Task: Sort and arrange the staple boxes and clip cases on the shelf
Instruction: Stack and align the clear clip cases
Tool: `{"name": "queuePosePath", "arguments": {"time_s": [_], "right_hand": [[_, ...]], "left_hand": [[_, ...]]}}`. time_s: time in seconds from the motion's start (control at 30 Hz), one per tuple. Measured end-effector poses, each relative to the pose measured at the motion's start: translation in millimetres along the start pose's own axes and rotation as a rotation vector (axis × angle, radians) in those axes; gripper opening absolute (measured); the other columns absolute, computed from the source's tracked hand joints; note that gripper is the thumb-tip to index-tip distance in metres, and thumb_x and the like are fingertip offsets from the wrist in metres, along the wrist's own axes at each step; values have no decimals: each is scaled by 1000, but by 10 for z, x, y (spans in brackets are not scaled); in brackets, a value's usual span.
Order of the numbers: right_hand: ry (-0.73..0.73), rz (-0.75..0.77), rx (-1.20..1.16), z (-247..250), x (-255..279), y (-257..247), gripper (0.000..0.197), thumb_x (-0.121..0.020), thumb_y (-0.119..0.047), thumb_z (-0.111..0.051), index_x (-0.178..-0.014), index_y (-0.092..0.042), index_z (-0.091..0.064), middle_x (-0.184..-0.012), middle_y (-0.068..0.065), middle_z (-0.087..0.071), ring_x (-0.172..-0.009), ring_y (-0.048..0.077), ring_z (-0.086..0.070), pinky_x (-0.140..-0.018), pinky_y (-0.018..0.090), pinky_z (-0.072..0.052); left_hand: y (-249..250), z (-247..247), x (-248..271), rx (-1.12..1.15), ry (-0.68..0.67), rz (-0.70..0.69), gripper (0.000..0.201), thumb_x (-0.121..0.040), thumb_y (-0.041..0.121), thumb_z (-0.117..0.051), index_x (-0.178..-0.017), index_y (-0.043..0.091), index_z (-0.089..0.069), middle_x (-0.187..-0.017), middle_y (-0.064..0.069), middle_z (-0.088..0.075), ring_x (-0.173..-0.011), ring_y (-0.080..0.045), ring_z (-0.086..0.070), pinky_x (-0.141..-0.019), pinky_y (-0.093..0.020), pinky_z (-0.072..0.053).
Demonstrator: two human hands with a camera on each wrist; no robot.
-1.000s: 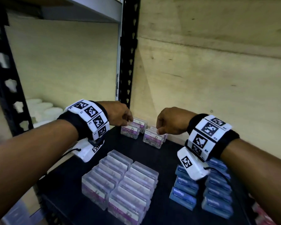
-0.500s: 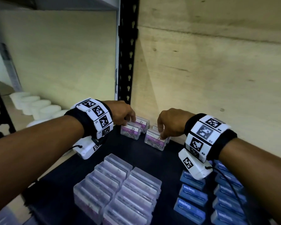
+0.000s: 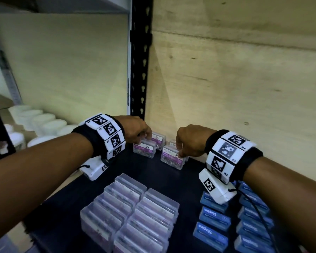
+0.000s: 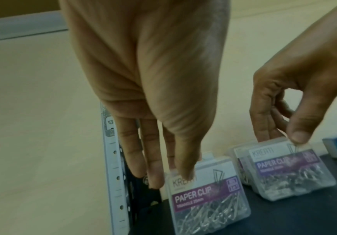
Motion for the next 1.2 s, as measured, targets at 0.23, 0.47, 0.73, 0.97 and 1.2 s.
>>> {"name": "queuePosePath", "arguments": {"time_s": [0.23, 0.47, 0.73, 0.97, 1.2], "right_hand": [[3, 18, -13, -18, 111, -39, 33, -89, -34, -71, -111, -9, -67, -104, 6, -72, -93, 23, -68, -84, 37, -57], [-7, 56, -78, -66, 393, -140, 26, -90, -35, -69, -95, -9, -70, -90, 4, -71, -84, 22, -67, -72, 31, -53], [-26, 97, -121, -145, 777, -354, 28, -92, -37, -67, -104, -13, -73, -100, 2, -73, -91, 19, -69, -84, 35, -57], [-26, 127, -140, -151, 986, -445, 29, -92, -37, -66, -110, -14, -72, -104, 0, -73, -92, 16, -67, -80, 29, -54], [-44, 160, -127, -142, 1081, -513, 28, -94, -35, -65, -112, -15, -72, -108, -1, -72, -95, 14, -65, -79, 27, -51]], "left_hand": [[72, -12, 175, 4, -23, -10, 34, -94, 23, -61, -128, 28, -57, -118, 7, -61, -93, -7, -49, -79, -23, -38], [184, -26, 478, 153, -138, -30, 29, -93, 20, -62, -121, 29, -61, -105, 15, -63, -79, 10, -54, -66, -11, -38], [378, -42, 747, 170, -155, -56, 32, -93, 18, -63, -123, 31, -63, -110, 15, -65, -88, 6, -58, -74, -12, -42], [470, -50, 874, 169, -147, -87, 37, -94, 14, -61, -127, 31, -63, -121, 14, -66, -102, 2, -59, -93, -20, -47], [491, -101, 920, 163, -151, -128, 36, -94, 10, -59, -121, 33, -66, -114, 17, -69, -102, 2, -62, -96, -27, -50]]}}
Point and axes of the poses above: each hand's wrist, its own x-axis away from the middle knuckle, its own z-axis out of the back of the hand, y = z × x, the point moved 5 cm from there along -x, towards the middle knuckle
